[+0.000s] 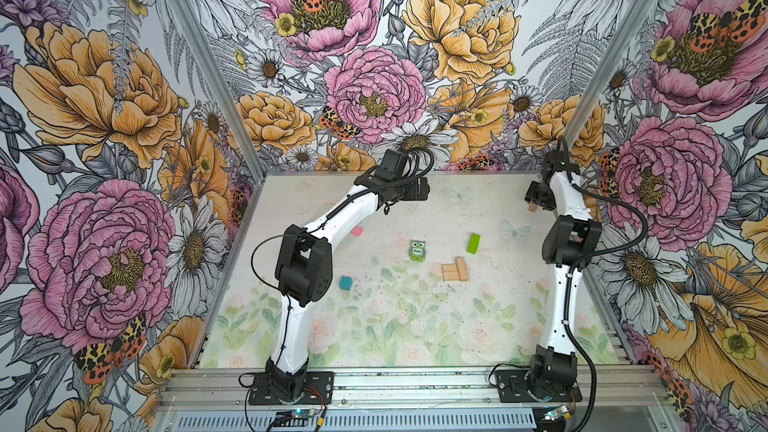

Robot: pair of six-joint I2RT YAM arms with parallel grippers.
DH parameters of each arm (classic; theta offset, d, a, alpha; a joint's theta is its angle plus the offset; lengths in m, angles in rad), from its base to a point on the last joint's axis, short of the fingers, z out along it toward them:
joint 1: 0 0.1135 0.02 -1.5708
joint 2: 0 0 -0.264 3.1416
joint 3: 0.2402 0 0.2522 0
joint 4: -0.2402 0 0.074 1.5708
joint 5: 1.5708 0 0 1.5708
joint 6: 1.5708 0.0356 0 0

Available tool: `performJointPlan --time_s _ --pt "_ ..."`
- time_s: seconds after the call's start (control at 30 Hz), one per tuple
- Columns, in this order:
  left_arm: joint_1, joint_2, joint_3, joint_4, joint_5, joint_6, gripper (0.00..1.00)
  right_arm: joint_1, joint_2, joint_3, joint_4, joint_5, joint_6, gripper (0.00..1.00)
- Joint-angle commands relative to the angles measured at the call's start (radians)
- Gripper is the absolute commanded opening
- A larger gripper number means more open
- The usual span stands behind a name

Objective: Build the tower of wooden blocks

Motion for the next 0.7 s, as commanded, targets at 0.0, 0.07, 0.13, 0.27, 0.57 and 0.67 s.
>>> performJointPlan --time_s 0.0,0.07,0.13,0.27,0.57,0.67 --pt "-0.009 0.018 0.036 -0.015 -0.026 0.015 0.99 -0.016 0.044 0.048 0.002 -0.034 0.013 0.51" --pt "-0.011 0.022 0.039 -0.016 -0.031 0.012 0.99 -0.016 0.057 0.059 0.002 -0.046 0.022 0.47" --pt "-0.012 0.025 0.041 -0.02 -0.034 0.01 0.99 -0.016 0.068 0.067 0.003 -0.055 0.028 0.45" --pt "-0.012 0.036 0.059 -0.027 -0.038 0.007 0.99 -0.016 0.081 0.065 -0.004 -0.043 0.029 0.43" --pt "-0.011 0.07 0.102 -0.048 -0.038 0.007 0.99 -0.014 0.097 0.07 -0.012 -0.037 0.037 0.31" --pt "-0.009 0.067 0.096 -0.048 -0.038 0.008 0.99 -0.008 0.098 0.065 -0.027 -0.02 0.036 0.26"
